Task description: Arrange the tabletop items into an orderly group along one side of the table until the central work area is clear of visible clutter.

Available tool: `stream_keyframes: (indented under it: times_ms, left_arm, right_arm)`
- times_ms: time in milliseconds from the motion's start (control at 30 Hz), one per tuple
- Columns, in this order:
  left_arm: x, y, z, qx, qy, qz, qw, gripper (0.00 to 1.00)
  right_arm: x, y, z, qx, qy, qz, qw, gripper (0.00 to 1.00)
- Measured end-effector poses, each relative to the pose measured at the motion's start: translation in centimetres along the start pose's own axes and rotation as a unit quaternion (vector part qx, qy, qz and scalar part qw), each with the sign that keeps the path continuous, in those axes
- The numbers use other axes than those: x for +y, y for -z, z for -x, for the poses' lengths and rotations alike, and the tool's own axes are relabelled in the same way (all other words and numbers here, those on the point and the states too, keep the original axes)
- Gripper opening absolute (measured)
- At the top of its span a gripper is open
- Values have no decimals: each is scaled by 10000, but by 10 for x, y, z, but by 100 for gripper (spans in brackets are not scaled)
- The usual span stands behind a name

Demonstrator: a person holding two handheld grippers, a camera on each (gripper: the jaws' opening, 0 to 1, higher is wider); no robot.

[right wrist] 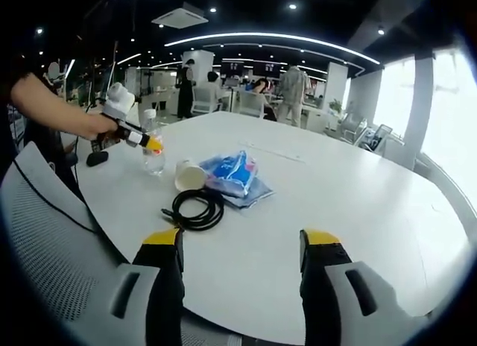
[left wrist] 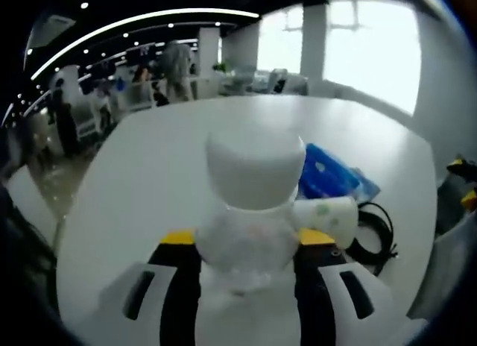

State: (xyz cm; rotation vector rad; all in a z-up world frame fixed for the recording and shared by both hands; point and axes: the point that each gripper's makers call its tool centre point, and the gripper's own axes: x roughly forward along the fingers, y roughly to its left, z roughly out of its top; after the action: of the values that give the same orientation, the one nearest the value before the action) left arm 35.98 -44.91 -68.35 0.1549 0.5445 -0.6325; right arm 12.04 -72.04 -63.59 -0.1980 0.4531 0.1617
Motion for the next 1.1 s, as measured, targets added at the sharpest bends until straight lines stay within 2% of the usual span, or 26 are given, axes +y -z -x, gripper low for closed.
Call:
stream_keyframes:
  times_ms: [133, 400, 733, 1100]
  left_arm:
    - [0, 0, 2, -67, -57, -106, 9999, 44]
    - [2, 0, 1, -69, -121, 1, 9999, 40]
    - [0, 1, 1, 9, 233, -127, 9996, 37]
    - [4, 0, -1, 95, 360, -101, 9993, 34]
  right_arm:
    - [-1, 0, 0, -1, 19, 3, 10000, 62]
    - [0, 1, 0, 34, -2, 51, 10000, 62]
    - [0, 2, -1, 60, 6, 58, 10000, 62]
    - [-2, 0, 0, 21, 77, 97, 9999, 63]
